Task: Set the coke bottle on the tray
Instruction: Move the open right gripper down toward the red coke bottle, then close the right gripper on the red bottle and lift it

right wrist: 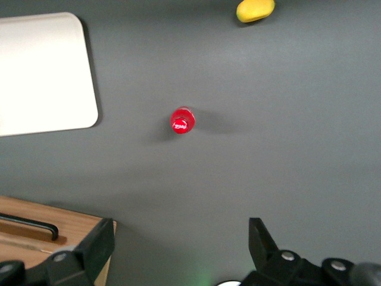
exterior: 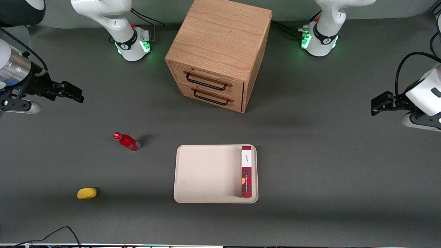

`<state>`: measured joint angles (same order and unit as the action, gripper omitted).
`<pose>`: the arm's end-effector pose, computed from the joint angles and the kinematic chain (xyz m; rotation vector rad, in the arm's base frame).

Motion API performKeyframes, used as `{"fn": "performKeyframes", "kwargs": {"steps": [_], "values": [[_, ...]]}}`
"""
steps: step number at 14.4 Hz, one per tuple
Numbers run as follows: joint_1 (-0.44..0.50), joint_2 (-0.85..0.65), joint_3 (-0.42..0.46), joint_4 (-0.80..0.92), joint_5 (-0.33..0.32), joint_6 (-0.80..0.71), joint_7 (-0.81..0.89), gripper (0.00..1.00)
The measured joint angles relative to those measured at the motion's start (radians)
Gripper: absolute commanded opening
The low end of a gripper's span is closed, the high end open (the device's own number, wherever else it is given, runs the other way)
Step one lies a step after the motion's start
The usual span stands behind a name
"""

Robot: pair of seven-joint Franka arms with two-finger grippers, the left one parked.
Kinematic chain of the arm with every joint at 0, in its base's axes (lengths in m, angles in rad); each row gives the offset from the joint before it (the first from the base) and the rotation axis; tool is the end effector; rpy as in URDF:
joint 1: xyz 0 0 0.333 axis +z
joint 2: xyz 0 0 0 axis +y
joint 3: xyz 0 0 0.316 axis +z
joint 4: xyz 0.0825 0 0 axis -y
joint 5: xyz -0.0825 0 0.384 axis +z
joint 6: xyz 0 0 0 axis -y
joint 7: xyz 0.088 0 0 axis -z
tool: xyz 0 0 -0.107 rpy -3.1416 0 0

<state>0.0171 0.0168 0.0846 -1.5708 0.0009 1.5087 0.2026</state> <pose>0.5496 0.0558 0.6100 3.1256 -0.1577 -0.1226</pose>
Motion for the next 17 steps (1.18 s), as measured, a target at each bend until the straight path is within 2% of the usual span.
{"fn": "performKeyframes", "kwargs": {"steps": [2, 3, 7, 10, 11, 12, 13, 17], "values": [[0.0, 0.015, 0.0, -0.041, 0.0, 0.032, -0.019, 1.0], [0.001, 0.023, 0.0, -0.09, 0.0, 0.095, -0.022, 1.0], [0.005, 0.082, 0.002, -0.378, 0.0, 0.516, -0.022, 1.0], [0.006, 0.158, 0.002, -0.498, 0.0, 0.732, -0.022, 1.0], [0.006, 0.182, 0.002, -0.517, 0.0, 0.783, -0.021, 0.76], [0.006, 0.202, 0.002, -0.53, 0.0, 0.822, -0.021, 0.15], [0.006, 0.213, 0.002, -0.539, 0.0, 0.844, -0.021, 0.0], [0.007, 0.217, 0.002, -0.542, 0.0, 0.85, -0.021, 0.0]]}}
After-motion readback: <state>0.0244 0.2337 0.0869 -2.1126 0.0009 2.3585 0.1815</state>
